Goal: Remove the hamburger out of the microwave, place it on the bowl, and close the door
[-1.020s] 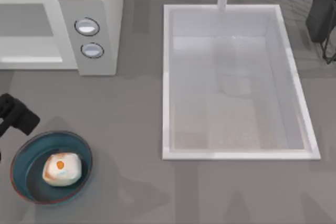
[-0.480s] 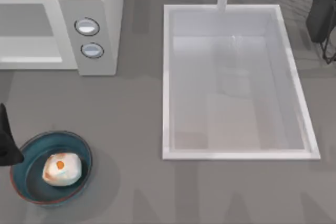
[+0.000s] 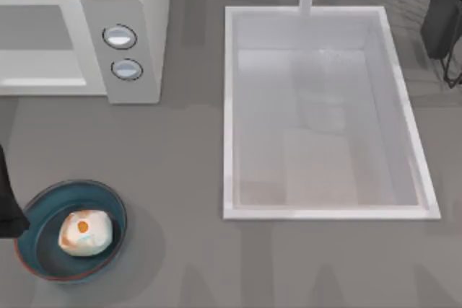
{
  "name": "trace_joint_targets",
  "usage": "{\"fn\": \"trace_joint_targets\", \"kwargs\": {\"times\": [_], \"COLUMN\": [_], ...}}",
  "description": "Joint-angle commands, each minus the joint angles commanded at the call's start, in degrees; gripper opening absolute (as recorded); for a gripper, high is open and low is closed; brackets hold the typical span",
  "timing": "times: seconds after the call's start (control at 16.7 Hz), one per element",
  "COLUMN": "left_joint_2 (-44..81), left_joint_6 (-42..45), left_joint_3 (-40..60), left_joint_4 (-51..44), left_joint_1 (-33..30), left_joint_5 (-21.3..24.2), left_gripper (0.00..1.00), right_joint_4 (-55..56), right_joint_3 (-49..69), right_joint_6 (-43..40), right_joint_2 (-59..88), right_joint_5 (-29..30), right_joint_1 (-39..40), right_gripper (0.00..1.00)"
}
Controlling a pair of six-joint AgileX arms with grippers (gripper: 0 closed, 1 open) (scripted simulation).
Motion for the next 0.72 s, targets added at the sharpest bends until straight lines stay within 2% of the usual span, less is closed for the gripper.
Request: {"fn": "trace_joint_targets", "kwargs": {"times": [0.06,0.72], "left_joint_2": [0.0,0.0], "left_joint_6": [0.0,0.0], "left_joint_3": [0.0,0.0], "left_joint_4": [0.0,0.0], "left_joint_1": [0.0,0.0], "left_joint_5": [0.0,0.0], "left_gripper": [1.0,0.17], "right_joint_4": [0.0,0.0], "right_joint_3": [0.0,0.0], "right_joint_6": [0.0,0.0], "right_joint_2": [0.0,0.0], "right_joint_5": [0.0,0.0], "right_joint_1": [0.0,0.0], "right_gripper": [1.0,1.0]}}
